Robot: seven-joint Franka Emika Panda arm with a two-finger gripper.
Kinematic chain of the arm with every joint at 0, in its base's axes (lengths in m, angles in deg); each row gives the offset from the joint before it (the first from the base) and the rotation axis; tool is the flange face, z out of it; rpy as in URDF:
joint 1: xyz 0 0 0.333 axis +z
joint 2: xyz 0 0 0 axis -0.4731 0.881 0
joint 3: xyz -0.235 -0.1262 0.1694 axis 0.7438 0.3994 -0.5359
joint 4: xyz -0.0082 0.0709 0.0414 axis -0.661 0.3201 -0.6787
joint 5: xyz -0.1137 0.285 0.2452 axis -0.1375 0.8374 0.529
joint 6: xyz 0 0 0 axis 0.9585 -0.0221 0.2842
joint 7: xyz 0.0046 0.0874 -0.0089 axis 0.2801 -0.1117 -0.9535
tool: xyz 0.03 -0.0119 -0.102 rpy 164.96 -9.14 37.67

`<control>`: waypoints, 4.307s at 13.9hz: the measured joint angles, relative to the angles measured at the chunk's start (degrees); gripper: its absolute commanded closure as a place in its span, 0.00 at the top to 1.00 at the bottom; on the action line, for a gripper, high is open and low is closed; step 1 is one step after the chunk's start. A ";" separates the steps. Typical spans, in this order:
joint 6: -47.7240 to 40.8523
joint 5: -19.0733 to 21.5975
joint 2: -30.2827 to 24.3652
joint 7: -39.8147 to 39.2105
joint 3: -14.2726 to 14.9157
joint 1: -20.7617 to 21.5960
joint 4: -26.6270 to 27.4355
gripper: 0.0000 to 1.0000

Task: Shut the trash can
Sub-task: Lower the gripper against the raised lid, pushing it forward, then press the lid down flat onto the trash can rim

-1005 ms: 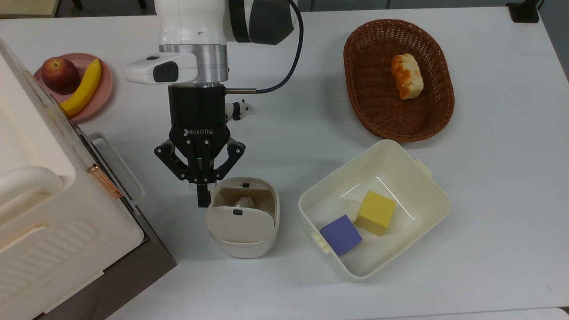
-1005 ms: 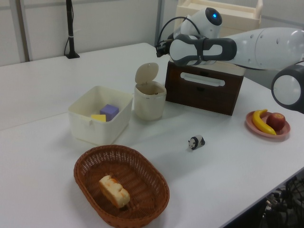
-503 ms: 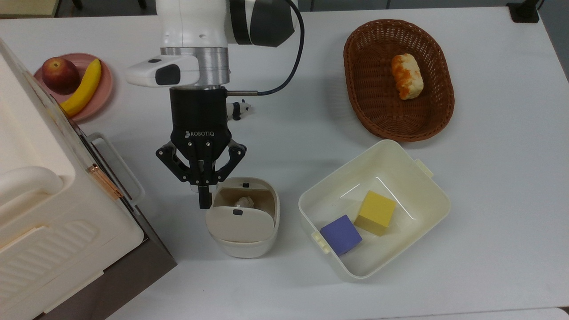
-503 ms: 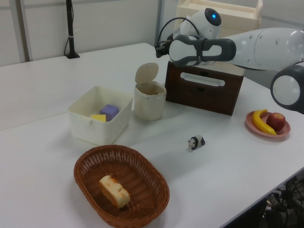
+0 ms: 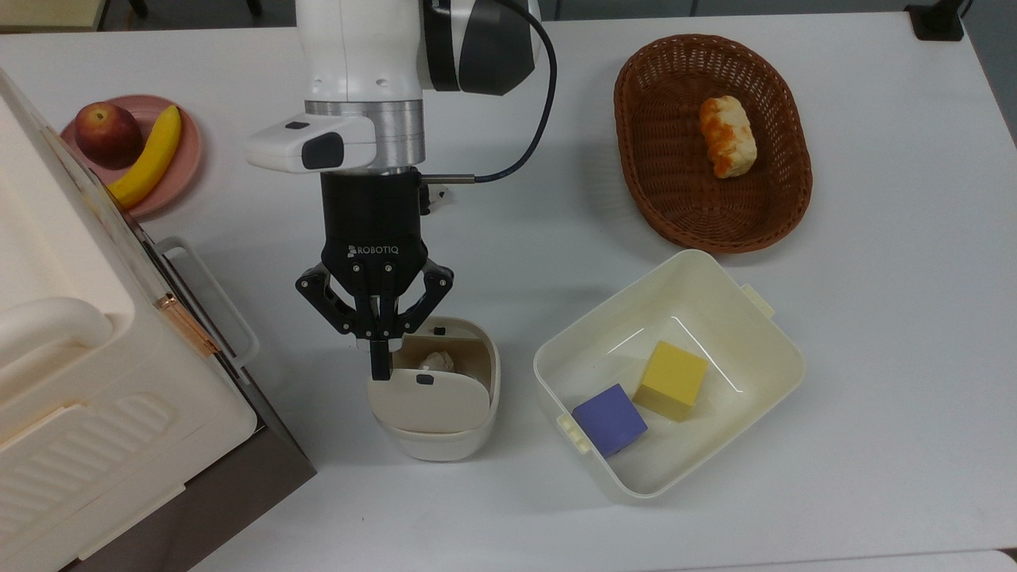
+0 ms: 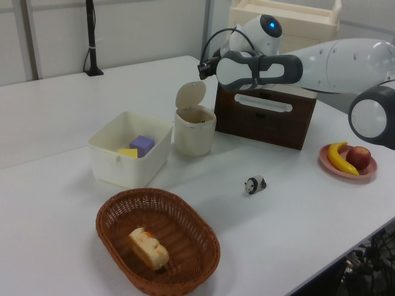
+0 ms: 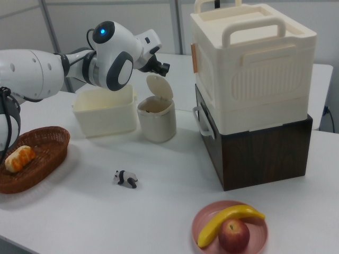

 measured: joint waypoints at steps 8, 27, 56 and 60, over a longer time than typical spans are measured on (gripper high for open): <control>0.00 -1.58 0.50 0.00 0.00 0.01 0.00 0.00; 0.00 -3.58 -2.06 -0.04 -1.03 0.16 4.45 0.00; 0.00 -4.60 -5.85 -0.09 -1.17 0.10 17.47 0.00; 0.01 -5.47 -5.63 -0.09 -1.17 0.11 17.44 0.00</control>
